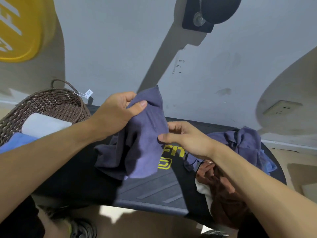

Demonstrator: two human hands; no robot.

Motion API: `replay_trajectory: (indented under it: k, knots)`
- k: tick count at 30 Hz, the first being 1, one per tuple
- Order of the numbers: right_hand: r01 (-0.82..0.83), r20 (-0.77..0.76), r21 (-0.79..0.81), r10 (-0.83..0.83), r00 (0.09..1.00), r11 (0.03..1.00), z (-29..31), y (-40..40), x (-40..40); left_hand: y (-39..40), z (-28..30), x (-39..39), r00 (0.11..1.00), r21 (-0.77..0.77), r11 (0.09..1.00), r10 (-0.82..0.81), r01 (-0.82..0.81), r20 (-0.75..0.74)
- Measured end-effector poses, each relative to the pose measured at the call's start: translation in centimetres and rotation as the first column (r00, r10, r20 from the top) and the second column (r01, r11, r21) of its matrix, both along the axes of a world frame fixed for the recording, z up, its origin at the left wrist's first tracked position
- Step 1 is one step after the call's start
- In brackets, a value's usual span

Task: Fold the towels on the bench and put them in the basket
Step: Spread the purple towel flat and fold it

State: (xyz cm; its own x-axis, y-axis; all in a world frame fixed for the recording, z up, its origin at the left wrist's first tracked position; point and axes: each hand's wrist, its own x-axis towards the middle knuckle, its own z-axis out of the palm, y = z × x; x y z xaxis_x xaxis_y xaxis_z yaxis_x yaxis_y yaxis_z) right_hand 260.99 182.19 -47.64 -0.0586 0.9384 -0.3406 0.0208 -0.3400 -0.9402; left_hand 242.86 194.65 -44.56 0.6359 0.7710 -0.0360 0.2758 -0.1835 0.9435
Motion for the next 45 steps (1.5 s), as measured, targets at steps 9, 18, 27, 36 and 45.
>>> replay_trajectory:
  k: [9,18,27,36,45]
  knots:
    - [0.010,-0.040,0.011,-0.009,0.999,1.000,0.6,0.0,0.1,1.5,-0.6,-0.8,0.989,0.143,0.982,0.136,-0.127,-0.056]
    - [-0.194,0.059,-0.217,0.212,0.976,0.957,1.5,-0.7,4.7,3.3,-3.5,-1.1,0.957,0.154,0.958,0.262,-0.242,-0.125]
    - [0.350,0.343,-0.193,-0.272,0.899,0.917,-4.4,-0.4,4.0,5.4,-8.9,-3.3,0.786,0.227,0.945,0.324,-0.237,-0.527]
    - [0.055,0.363,-0.271,0.049,0.931,0.961,-8.7,-0.9,-0.9,1.4,-13.3,-4.9,0.607,0.080,0.995,0.032,0.052,-0.794]
    - [0.151,0.201,-0.350,-0.084,0.976,0.924,-9.1,-1.2,-3.9,-5.6,-12.3,-1.5,0.913,-0.455,0.888,-0.234,0.061,-0.334]
